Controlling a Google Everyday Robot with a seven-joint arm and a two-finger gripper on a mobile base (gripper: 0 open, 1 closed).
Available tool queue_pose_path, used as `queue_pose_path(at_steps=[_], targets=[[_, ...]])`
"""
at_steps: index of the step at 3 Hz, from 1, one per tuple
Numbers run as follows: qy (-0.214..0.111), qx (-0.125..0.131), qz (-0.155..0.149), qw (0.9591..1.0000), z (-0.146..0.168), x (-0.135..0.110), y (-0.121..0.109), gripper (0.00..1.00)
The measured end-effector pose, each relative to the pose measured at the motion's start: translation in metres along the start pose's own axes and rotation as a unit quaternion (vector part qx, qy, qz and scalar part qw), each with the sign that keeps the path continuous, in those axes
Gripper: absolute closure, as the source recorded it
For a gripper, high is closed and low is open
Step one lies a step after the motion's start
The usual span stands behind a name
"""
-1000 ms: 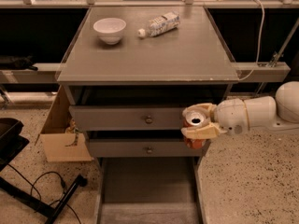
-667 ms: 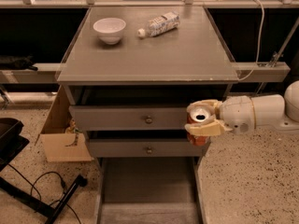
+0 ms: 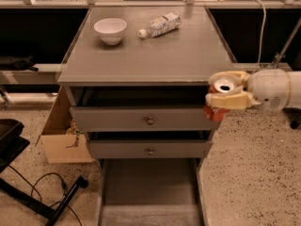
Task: Pick coke can from bottom drawer and place on counter
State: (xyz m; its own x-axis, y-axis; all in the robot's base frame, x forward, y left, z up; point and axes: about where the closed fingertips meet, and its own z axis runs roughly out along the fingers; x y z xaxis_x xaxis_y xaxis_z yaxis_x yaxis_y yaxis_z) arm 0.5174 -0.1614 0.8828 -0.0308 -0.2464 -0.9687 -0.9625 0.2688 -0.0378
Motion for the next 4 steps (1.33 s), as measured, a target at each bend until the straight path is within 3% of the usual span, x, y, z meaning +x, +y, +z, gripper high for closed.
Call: queue_pose_path(at_steps=[1,3,4], targets=[[-0.033,0.018,0.011,0.9992,-0.024,-0.031,-0.042,1.0],[-0.07,0.023,0.026,0.997,-0.026,-0.057,-0.13,1.0],[-0.078,0.039,0.006,0.9962,-0.016,-0.066,-0.173,1.0]])
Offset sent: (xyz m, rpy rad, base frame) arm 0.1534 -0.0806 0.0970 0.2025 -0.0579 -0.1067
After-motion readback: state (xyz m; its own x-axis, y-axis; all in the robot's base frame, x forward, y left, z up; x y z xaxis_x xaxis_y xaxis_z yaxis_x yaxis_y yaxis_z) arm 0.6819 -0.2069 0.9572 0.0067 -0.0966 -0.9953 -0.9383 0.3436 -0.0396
